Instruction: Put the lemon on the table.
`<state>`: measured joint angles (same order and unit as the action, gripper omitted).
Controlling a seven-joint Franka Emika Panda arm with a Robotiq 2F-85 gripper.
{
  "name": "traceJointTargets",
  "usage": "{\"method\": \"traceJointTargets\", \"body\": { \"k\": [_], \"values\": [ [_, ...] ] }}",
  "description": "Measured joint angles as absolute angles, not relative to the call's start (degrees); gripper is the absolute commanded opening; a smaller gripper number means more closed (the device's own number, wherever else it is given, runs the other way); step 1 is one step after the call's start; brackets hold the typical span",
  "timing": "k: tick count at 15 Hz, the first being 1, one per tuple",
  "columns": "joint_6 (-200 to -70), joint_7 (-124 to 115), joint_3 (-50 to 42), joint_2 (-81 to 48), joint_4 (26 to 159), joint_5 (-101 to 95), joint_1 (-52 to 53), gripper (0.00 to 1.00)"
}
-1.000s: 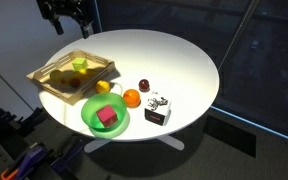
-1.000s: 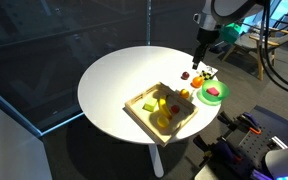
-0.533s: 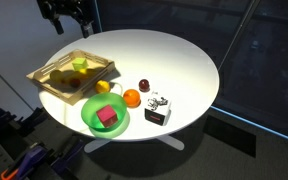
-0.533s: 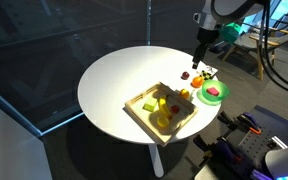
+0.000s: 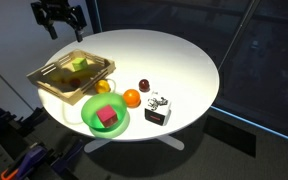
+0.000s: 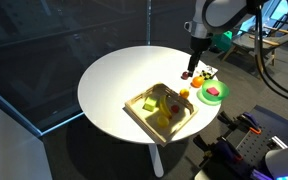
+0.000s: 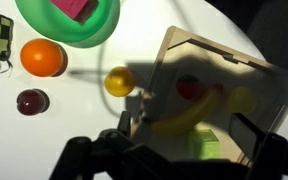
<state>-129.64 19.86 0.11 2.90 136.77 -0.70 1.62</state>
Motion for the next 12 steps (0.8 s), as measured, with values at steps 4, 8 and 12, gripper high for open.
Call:
{"method": "traceJointTargets", "body": {
  "k": [4,8,12],
  "values": [
    [-129.9,19.9,2.3,0.4,136.5,-0.9,3.1,1.0],
    [-131.3,20.0,4.2,-2.5,136.1,-2.7,4.4,1.0],
    [-134.9,19.9,5.7,-5.1,136.1,-4.1,5.4,1.0]
  ]
}}
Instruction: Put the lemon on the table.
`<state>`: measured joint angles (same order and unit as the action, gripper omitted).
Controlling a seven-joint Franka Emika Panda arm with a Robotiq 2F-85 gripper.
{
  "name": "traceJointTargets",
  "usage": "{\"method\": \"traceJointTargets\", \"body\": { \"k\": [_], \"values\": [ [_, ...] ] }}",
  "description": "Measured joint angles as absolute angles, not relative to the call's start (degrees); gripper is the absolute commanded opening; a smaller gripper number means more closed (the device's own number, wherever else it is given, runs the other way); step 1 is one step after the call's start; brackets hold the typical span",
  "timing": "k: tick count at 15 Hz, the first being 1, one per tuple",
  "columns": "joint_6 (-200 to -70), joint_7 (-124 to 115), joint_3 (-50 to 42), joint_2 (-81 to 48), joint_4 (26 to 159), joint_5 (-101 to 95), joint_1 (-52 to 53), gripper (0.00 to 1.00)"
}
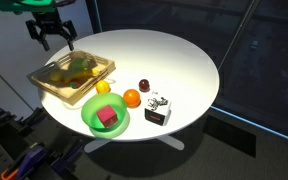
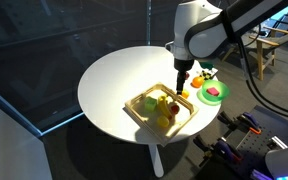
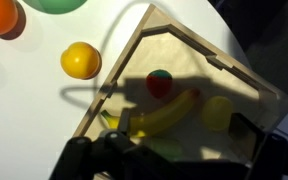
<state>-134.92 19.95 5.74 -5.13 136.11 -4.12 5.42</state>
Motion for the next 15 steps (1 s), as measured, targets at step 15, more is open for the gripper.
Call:
{"method": "traceJointTargets", "body": {
  "k": [15],
  "values": [
    [-153.9,5.4,8.1,-14.9,141.0,-9.8,11.1,1.0]
  ]
}}
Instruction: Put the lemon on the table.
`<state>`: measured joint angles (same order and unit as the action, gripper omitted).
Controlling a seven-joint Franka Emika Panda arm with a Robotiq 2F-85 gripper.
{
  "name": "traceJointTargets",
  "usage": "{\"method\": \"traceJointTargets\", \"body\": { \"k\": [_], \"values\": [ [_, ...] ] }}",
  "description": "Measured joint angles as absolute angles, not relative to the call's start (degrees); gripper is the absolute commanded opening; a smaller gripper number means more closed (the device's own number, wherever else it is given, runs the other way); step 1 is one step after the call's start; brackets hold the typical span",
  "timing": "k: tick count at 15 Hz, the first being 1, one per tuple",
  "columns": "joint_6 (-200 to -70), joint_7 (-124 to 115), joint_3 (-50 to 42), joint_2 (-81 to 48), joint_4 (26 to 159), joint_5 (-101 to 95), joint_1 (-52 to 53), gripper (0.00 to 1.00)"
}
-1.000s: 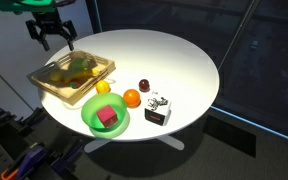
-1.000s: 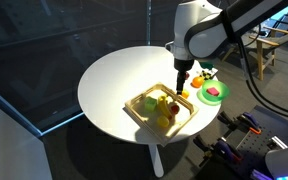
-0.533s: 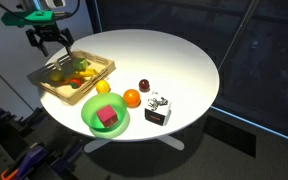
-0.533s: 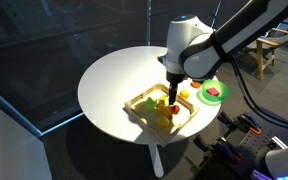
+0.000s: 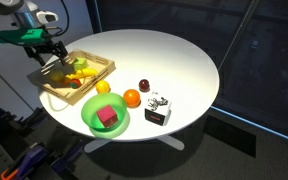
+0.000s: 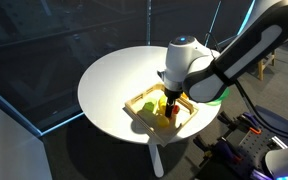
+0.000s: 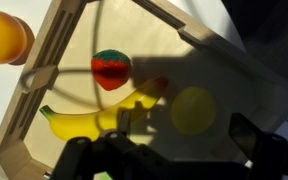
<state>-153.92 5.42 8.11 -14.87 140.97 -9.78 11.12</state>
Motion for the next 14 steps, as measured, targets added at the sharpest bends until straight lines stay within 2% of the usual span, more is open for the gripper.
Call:
{"method": "traceJointTargets", "body": {
  "k": [14],
  "values": [
    [-166.9,-5.4,5.1,-23.1,141.0,-10.0,15.1,1.0]
  ]
}}
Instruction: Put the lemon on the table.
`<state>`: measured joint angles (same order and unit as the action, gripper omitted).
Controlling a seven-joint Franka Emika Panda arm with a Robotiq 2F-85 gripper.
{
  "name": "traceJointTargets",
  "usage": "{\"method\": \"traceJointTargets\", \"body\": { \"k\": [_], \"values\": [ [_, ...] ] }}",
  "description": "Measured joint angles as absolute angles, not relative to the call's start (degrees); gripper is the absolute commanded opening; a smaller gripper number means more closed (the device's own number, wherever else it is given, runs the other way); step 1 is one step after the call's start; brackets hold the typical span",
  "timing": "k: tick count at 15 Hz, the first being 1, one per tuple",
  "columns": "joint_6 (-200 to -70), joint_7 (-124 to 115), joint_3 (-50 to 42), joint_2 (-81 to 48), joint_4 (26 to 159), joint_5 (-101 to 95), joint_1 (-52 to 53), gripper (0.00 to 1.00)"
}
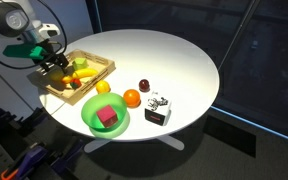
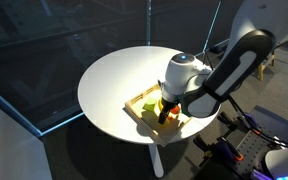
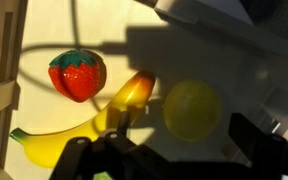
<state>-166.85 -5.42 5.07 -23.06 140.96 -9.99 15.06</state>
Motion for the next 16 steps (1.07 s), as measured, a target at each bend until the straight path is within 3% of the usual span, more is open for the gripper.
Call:
{"method": "traceJointTargets", "body": {
  "k": [11,12,13,16],
  "values": [
    [-167.6,-5.4,2.7,-26.0,138.8,-10.0,19.0,1.0],
    [-167.6,-5.4,2.4,-26.0,138.7,-10.0,19.4,0.75],
    [-167.6,-5.4,2.2,-26.1,138.7,-10.0,19.8,0.73],
    [-167.5,-5.4,1.8,-26.3,138.6,-10.0,20.4,0.49]
  ]
}}
